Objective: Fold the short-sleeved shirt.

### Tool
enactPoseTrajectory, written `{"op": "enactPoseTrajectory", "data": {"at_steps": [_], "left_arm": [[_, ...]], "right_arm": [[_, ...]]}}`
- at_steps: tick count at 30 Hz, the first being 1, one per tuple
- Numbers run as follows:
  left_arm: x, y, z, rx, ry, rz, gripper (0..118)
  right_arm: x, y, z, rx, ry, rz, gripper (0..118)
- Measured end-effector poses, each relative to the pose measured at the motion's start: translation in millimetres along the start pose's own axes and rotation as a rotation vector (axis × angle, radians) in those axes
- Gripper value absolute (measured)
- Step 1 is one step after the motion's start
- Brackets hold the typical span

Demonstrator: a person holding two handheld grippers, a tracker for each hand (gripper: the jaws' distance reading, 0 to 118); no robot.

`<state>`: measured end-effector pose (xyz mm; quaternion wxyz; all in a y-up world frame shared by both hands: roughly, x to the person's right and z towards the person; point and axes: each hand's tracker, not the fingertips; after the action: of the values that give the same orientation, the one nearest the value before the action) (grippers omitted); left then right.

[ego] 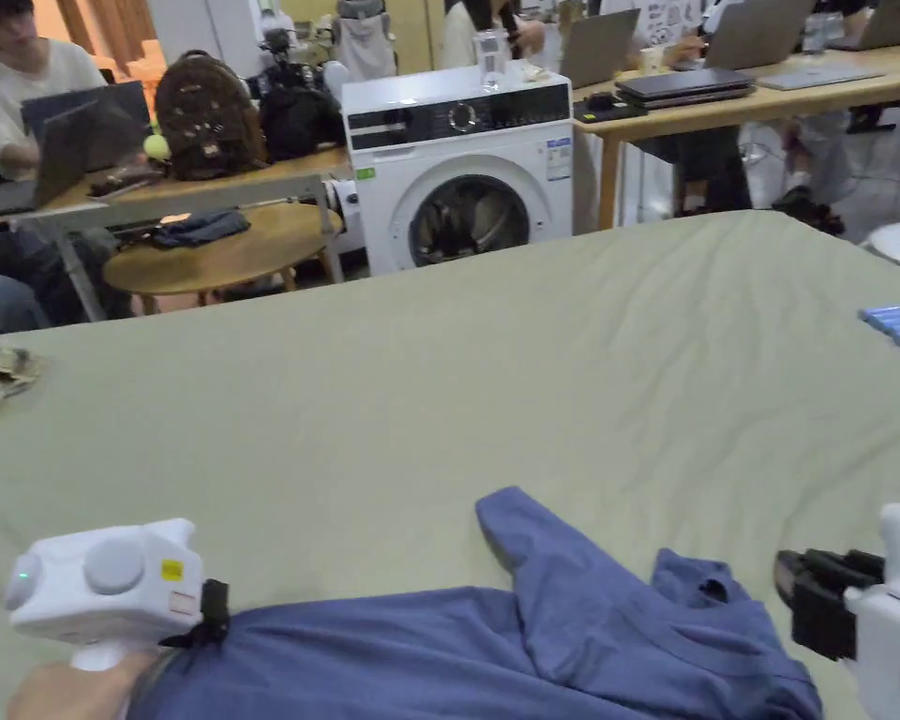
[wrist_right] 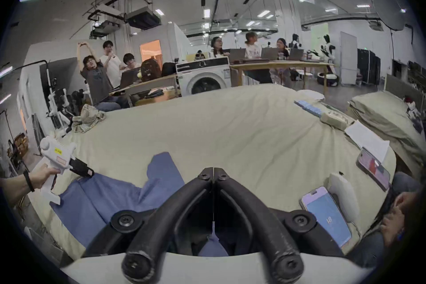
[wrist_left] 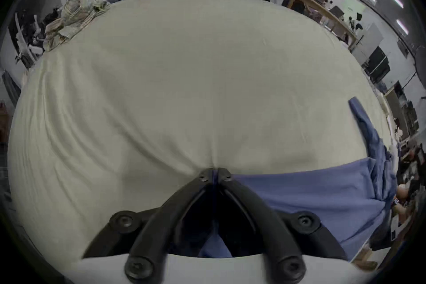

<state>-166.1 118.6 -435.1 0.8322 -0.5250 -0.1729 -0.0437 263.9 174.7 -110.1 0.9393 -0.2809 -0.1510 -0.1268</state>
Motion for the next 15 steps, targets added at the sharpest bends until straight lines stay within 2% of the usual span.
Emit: {"op": "enactPoseTrajectory", "data": {"at_steps": [1,3,4,5,8,10,13,15], "left_arm": [[1.1,-0.1,0.3,-0.003,0.000,-0.001,0],[-0.1,1.4,-3.0,-0.007,0.004,-0.002,0],[0.7,1.1,-2.6,-0.006,0.007,-0.014,0],[0.9,1.1,-2.1,-0.006,0.007,-0.019,0],[-3.1,2.5,-4.5,-0.009,-0.003,-0.009,0],[-4.6,3.2,-4.7,-0.010,-0.009,-0.002,0],[-5.2,3.1,-5.9,-0.005,-0.006,-0.002,0],[-4.7,1.3,-6.8,0.003,0.002,-0.005,0]], "right_arm": [[3.4,-8.1,4.3,-0.042,-0.001,-0.039,0],[11.9,-23.9,10.5,-0.074,0.017,-0.117,45],[15.8,-31.9,13.8,-0.094,0.017,-0.155,64],[16.5,-38.2,19.5,-0.104,0.019,-0.199,70],[21.7,-58.1,17.7,-0.145,0.041,-0.310,70],[20.4,-66.1,10.4,-0.189,0.073,-0.332,70],[16.2,-71.4,-9.6,-0.237,0.056,-0.305,70],[16.6,-73.9,-20.3,-0.250,0.056,-0.313,70]]}}
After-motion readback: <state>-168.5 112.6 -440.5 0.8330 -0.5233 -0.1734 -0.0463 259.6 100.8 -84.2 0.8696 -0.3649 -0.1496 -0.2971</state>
